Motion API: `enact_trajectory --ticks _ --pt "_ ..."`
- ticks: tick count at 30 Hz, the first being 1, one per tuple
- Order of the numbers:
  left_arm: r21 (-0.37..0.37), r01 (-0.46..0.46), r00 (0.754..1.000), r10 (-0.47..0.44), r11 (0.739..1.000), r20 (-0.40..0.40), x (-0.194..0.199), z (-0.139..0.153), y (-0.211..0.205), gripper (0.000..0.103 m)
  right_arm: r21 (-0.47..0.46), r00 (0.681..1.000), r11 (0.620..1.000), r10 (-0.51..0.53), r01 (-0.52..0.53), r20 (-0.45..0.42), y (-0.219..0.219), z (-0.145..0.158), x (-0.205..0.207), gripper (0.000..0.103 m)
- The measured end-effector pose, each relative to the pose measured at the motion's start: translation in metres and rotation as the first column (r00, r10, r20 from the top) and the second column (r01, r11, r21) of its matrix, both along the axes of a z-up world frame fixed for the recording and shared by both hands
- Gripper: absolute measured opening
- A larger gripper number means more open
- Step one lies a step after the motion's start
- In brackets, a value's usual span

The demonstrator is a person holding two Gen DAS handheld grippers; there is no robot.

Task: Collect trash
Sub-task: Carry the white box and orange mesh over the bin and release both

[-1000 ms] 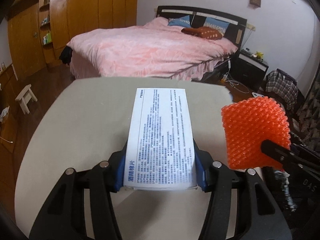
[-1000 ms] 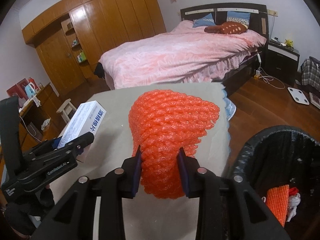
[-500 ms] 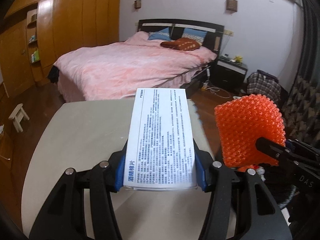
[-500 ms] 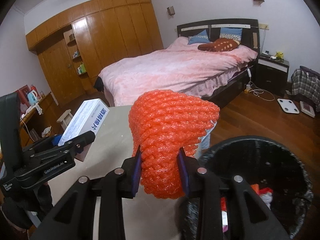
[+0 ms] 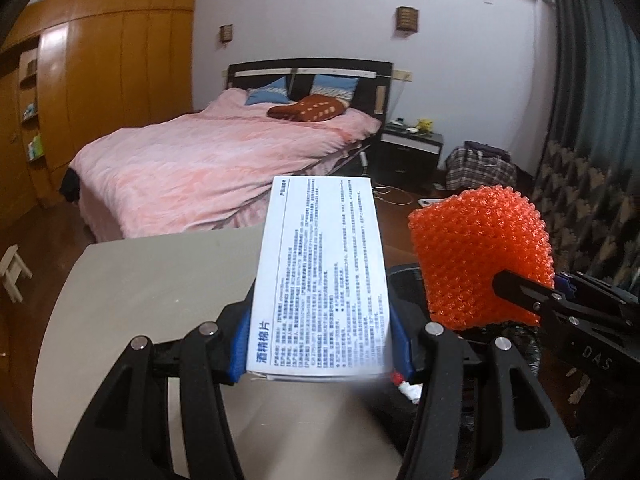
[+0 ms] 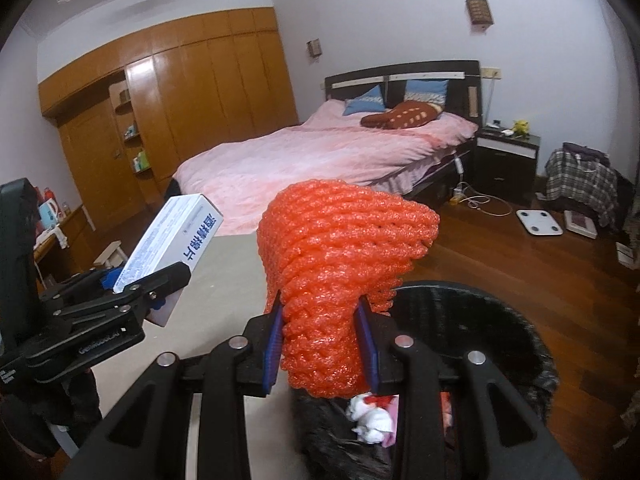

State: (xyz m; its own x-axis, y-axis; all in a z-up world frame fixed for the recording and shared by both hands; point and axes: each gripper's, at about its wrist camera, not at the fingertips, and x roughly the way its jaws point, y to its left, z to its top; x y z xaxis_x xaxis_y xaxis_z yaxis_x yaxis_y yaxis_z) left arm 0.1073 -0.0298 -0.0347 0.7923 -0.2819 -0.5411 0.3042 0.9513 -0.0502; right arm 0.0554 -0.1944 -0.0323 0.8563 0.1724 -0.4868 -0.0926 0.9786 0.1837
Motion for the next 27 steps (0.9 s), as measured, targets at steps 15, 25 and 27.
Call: enact_trajectory --ticks 15,25,27 --pt "0.009 0.150 0.988 -0.150 0.989 0.021 -0.010 -0.003 -0.070 0.053 -0.013 0.989 0.989 -0.147 0.147 -0.005 -0.061 -0.010 -0.025 0.033" --pt "0.013 0.239 0.971 -0.239 0.971 -0.018 0.014 -0.036 -0.113 0.053 -0.023 0.975 0.976 -0.216 0.215 -0.055 -0.089 -0.036 -0.021 0.033" --pt "0.016 0.248 0.968 -0.247 0.969 -0.030 0.020 -0.045 -0.118 0.053 -0.023 0.972 0.974 -0.224 0.223 -0.070 -0.095 -0.043 -0.018 0.033"
